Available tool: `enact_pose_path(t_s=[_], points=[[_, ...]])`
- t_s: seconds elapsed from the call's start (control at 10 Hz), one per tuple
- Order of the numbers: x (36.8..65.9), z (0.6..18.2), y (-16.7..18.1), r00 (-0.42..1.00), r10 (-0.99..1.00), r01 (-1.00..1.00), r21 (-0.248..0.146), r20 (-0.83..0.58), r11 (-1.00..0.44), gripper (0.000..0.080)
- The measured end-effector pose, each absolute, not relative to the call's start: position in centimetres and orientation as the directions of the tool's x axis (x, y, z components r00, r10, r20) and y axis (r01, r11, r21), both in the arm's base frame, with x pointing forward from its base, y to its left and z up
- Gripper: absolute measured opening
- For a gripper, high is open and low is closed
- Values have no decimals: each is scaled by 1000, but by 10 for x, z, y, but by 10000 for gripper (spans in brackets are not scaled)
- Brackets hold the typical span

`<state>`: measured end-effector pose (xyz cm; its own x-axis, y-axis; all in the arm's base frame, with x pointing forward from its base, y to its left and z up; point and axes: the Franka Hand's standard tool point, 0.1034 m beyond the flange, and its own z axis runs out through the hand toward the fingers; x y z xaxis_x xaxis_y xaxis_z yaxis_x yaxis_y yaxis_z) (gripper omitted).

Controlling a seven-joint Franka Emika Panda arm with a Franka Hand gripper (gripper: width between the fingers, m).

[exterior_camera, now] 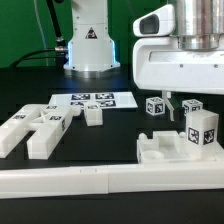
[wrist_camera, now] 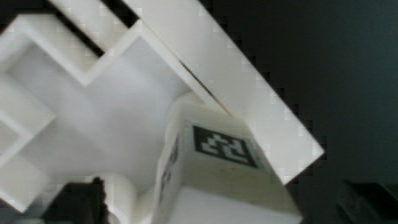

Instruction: Assemble chair

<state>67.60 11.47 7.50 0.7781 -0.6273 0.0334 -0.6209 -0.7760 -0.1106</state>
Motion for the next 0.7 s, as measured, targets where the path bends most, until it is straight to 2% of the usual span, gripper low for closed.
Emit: enact_pose_path(t_s=[0.3, 0.7], points=[[676, 74, 115, 923, -379, -372, -97, 65, -923, 648], [677, 74, 112, 994, -61, -55, -61, 94, -997, 648]])
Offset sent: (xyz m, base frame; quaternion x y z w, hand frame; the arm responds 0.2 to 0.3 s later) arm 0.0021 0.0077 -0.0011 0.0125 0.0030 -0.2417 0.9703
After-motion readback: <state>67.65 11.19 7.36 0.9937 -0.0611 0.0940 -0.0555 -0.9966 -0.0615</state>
